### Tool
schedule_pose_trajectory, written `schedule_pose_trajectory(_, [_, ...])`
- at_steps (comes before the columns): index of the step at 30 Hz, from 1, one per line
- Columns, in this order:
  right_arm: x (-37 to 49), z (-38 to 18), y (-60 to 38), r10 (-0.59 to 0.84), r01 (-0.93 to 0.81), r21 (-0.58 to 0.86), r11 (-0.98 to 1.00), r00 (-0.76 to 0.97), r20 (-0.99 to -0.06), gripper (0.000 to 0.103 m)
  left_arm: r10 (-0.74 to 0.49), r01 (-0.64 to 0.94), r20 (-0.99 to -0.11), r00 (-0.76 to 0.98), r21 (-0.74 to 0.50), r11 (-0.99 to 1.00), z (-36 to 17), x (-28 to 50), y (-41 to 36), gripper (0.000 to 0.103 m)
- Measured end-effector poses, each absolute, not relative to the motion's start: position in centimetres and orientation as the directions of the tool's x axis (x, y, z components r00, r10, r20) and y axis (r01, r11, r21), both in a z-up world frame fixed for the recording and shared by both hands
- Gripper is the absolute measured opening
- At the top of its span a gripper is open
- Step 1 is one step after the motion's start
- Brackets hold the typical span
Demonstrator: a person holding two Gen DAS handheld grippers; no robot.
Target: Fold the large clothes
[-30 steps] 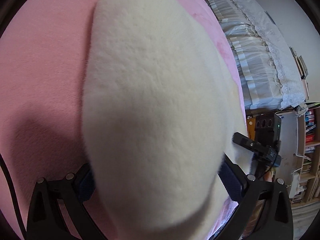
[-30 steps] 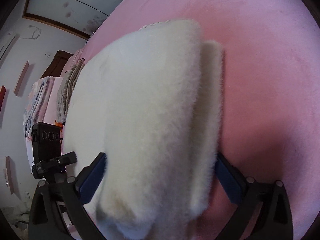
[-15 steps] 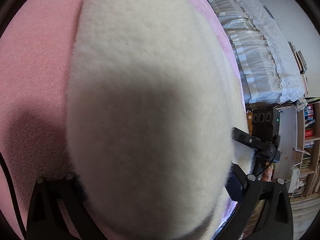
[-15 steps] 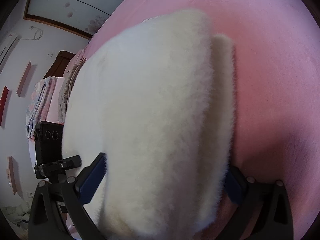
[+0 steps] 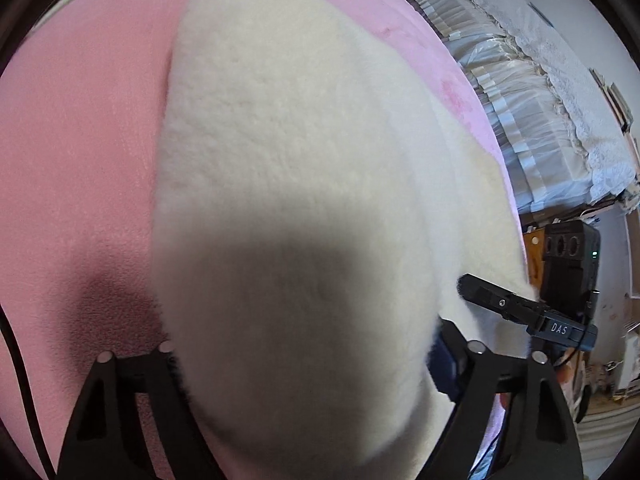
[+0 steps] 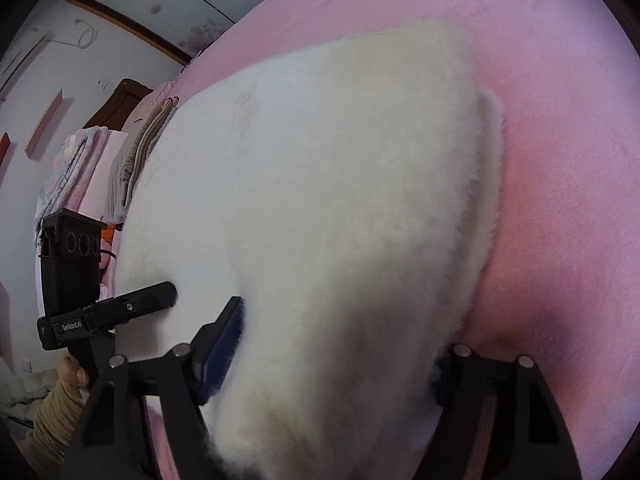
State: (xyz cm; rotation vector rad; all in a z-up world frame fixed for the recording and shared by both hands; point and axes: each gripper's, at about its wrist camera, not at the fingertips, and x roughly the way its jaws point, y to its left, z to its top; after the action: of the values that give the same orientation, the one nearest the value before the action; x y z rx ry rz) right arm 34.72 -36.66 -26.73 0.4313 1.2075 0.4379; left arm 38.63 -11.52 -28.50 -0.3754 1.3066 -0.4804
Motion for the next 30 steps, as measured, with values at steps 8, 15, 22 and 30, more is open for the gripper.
schedule_pose_trajectory(8, [32.6, -24.2, -36.2, 0.48, -0.137, 0.464, 0.875, 0.366, -0.797, 0.045, -0.466, 0.21, -0.84, 0.279, -0.42, 0.883, -25.4, 37.6, -13.1, 0.064])
schedule_pose_trajectory(15, [28.8, -22.6, -35.8, 0.507, -0.134, 0.497, 0.858, 0.385, -0.771, 0.042, -0.438, 0.279, -0.841, 0.318, -0.359, 0.891, -21.6, 35.6, -14.1, 0.061])
schedule_pose_trajectory(22, [23.4, -19.1, -31.4, 0.54, -0.186, 0.511, 0.839, 0.391, -0.745, 0.042, -0.444, 0.325, -0.839, 0.314, -0.344, 0.881, -17.3, 30.8, -9.1, 0.06])
schedule_pose_trajectory(30, [24.6, -11.7, -19.9, 0.617, -0.366, 0.502, 0.784, 0.368, -0.696, 0.041, -0.404, 0.275, -0.824, 0.396, -0.313, 0.909, -9.7, 28.2, 3.6, 0.06])
